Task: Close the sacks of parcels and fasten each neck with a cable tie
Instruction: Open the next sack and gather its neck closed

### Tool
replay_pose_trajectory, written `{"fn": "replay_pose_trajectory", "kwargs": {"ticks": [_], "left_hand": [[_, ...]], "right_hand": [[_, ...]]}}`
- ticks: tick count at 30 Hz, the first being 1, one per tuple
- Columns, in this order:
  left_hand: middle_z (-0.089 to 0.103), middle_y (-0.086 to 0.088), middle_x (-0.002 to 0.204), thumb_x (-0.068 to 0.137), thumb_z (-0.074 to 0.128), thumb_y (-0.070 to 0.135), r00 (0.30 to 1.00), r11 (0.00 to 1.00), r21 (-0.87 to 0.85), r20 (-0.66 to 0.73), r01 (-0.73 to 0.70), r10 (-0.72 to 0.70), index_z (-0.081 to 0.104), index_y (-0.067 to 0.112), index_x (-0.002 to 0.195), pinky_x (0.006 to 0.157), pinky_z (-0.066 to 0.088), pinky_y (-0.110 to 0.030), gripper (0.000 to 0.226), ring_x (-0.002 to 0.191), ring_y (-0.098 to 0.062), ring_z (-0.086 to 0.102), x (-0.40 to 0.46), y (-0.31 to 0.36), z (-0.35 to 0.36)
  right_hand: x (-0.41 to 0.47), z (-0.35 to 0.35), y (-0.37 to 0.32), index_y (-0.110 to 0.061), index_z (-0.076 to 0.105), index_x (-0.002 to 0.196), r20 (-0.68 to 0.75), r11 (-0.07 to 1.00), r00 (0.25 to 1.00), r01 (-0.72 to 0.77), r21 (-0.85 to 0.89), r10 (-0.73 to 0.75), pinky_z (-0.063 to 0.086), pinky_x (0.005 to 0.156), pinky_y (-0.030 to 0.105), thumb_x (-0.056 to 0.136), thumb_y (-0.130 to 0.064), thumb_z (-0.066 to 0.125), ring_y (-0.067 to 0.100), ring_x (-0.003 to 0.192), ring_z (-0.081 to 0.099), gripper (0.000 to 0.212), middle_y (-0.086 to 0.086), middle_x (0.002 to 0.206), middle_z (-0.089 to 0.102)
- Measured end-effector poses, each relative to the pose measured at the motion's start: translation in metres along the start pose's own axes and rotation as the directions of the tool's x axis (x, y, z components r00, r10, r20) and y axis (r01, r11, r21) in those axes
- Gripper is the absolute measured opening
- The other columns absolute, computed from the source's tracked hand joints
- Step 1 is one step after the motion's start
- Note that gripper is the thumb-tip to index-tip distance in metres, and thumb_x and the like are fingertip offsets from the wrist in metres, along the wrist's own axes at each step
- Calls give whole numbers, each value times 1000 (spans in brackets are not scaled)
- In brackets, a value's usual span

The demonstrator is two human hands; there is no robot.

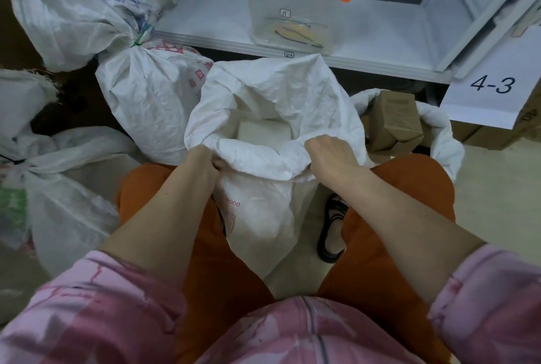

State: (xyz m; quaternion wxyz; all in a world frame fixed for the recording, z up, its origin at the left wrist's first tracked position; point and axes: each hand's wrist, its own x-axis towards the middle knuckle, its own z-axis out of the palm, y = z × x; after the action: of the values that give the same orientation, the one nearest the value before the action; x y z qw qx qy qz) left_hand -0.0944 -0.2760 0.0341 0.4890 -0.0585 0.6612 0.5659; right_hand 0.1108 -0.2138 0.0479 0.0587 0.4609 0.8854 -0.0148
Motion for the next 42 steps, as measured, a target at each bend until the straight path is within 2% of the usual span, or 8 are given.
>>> {"fn": "replay_pose_trajectory", "kwargs": {"ticks": [3,5,11,18,24,29,36,42], "left_hand": [[34,-14,149,93,49,8,857,644,720,-137,-257,496,27,4,145,94,42,-32,57,129,-29,45,-10,5,-2],[35,-9,143,87,57,8,618,209,805,230,-555,752,30,11,142,93,40,-32,61,123,-26,45,-26,4,9],[68,-10,95,79,73,21,841,-254,819,539,-514,36,60,5,119,67,49,-30,45,82,-23,65,-29,-8,32],[59,-8,114,88,62,25,709,-583,688,659,-432,252,53,11,112,80,41,-32,29,105,-26,58,-8,-26,25],[63,-10,98,89,55,9,601,-409,781,625,-472,499,53,9,102,69,44,-35,13,90,-30,60,10,-18,2],[53,-8,83,86,50,2,546,133,824,236,-551,804,50,8,88,66,38,-38,6,79,-28,50,5,-9,-10],[55,-13,125,84,63,19,857,-412,883,379,-223,349,47,7,131,94,47,-37,51,115,-28,54,-5,17,-3],[67,-13,105,71,82,30,860,48,859,509,-509,19,59,17,121,66,51,-24,57,74,-19,60,-33,41,35]], "right_hand": [[-3,8,-1,-4,55,103,-49,998,998,43,52,-40,30,65,31,88,-4,52,27,89,58,15,11,91,54],[-3,12,-3,-5,53,101,-119,997,992,57,48,-51,29,63,32,88,0,50,25,76,51,14,7,80,47],[-2,8,-7,-9,49,87,-49,974,999,-9,225,20,37,63,32,84,-5,59,24,81,56,11,0,74,44],[8,-22,17,-15,27,145,161,944,980,-159,288,116,41,75,29,90,-8,57,27,108,54,64,13,127,52],[21,-9,40,-6,59,100,-112,935,959,-221,276,260,49,77,37,95,-6,41,31,94,61,18,14,102,61],[36,-7,55,-12,59,72,-30,272,768,-190,943,639,55,72,36,89,-4,52,22,67,64,20,8,68,63],[26,-10,31,-10,60,86,0,127,803,-95,987,596,46,50,9,92,1,50,5,60,58,16,3,74,63],[17,-4,21,-6,62,90,1,-3,866,1,1000,501,47,53,14,90,2,54,-2,46,55,12,2,65,61]]}}
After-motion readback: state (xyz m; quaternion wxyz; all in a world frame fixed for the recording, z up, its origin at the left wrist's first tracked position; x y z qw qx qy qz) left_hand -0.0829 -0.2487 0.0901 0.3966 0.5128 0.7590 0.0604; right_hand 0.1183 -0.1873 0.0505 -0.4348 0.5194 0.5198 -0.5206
